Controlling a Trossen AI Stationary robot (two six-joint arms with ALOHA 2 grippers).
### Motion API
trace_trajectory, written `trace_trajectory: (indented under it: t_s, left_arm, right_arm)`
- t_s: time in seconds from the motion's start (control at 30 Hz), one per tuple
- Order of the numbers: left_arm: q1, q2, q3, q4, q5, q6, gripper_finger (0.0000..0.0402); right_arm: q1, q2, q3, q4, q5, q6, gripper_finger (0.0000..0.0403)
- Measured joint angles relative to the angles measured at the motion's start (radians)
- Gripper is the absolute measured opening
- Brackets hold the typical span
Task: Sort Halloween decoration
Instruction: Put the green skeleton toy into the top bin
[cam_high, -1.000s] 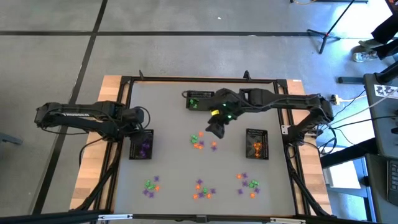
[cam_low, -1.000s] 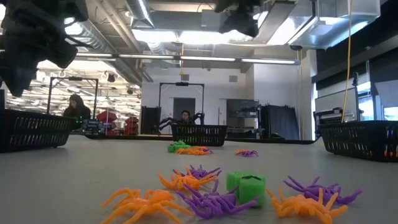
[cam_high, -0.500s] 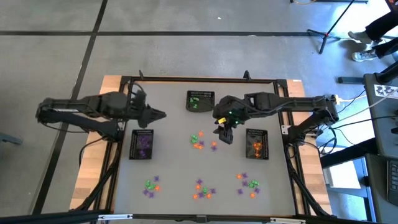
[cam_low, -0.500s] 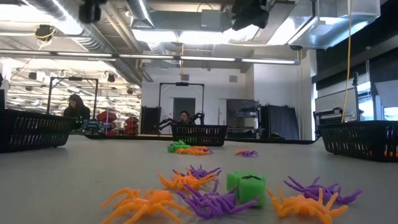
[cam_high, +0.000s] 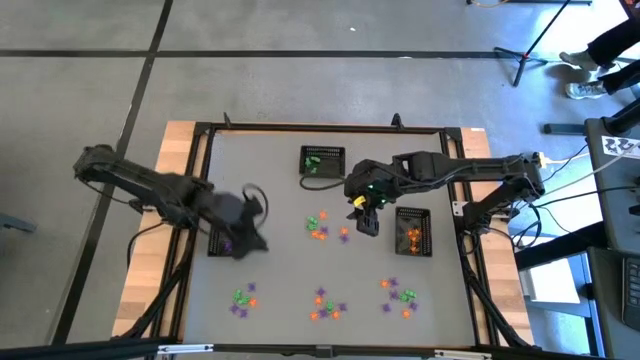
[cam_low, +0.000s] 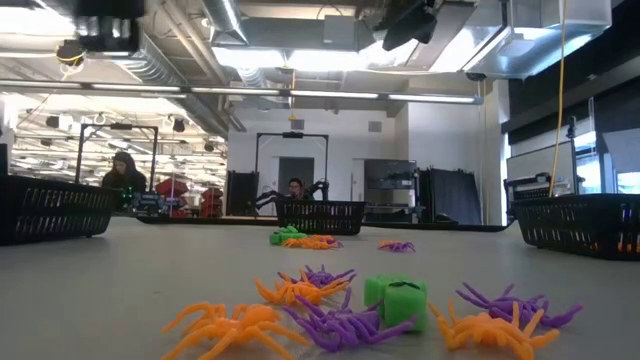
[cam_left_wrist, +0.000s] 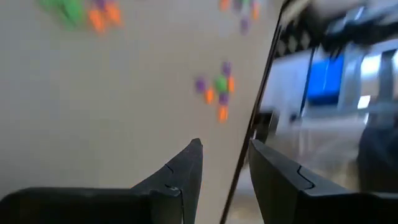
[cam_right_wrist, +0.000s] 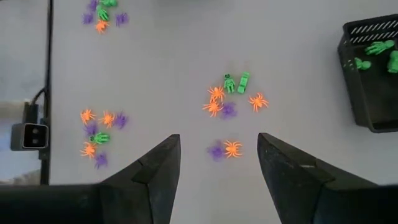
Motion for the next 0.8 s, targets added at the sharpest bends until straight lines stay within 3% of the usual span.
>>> trace_trajectory:
  t_s: [0.23,0.53,0.8]
  left_arm:
    - [-0.208,0.167,0.000,0.002,0.093,-0.101,0.0121]
    - [-0.441,0.295,0.000,-0.117,-0.073,-0.444,0.0121]
    - [-0.507,0.430,0.000,-0.131,-0.088,-0.577,0.0121]
  right_arm:
    - [-0.002,0.000,0.000,0.044,0.025,-0.009,0.0211]
    - [-0.002,0.001,0.000,0.025,0.020,0.005,0.0211]
    - [-0.002,0.001,0.000,0.023,0.033,0.004,0.0211]
